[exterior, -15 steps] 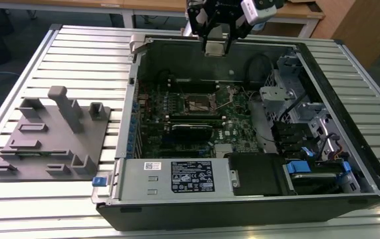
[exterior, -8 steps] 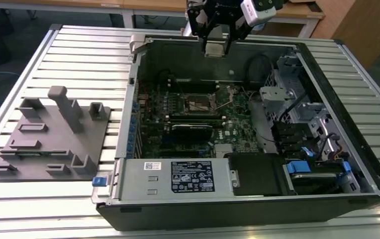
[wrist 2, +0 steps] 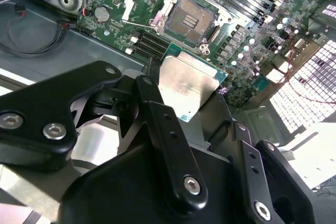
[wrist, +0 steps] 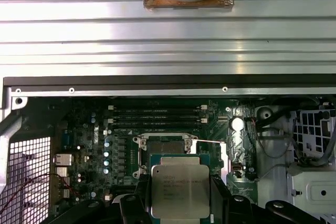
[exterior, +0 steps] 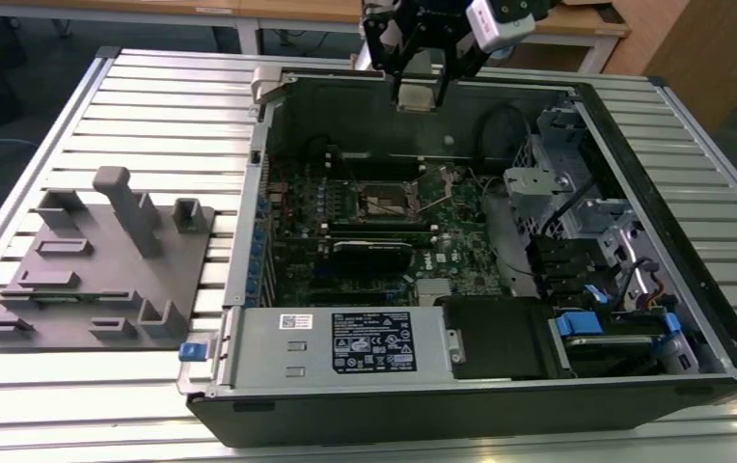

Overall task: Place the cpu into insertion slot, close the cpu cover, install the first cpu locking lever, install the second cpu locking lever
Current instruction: 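Place the cpu into insertion slot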

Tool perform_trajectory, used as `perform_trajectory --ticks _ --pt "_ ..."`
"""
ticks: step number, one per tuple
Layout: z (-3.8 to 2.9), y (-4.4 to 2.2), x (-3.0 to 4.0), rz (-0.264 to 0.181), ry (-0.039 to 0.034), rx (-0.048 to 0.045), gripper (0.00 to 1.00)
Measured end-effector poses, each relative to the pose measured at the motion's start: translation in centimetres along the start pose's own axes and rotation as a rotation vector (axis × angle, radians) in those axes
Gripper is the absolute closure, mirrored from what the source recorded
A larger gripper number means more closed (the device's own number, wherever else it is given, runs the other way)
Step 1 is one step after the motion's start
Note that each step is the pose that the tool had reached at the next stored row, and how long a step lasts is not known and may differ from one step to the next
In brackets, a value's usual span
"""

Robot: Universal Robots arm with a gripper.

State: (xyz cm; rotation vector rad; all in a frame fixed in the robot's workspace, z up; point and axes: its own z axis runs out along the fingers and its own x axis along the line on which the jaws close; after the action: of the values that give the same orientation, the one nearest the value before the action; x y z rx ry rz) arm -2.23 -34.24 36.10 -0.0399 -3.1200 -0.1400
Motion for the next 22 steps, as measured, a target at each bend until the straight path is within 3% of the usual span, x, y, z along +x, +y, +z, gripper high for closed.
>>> perform_trajectory --ticks 22 --pt "0.77 -0.07 -0.02 0.000 0.0001 0.0003 0.46"
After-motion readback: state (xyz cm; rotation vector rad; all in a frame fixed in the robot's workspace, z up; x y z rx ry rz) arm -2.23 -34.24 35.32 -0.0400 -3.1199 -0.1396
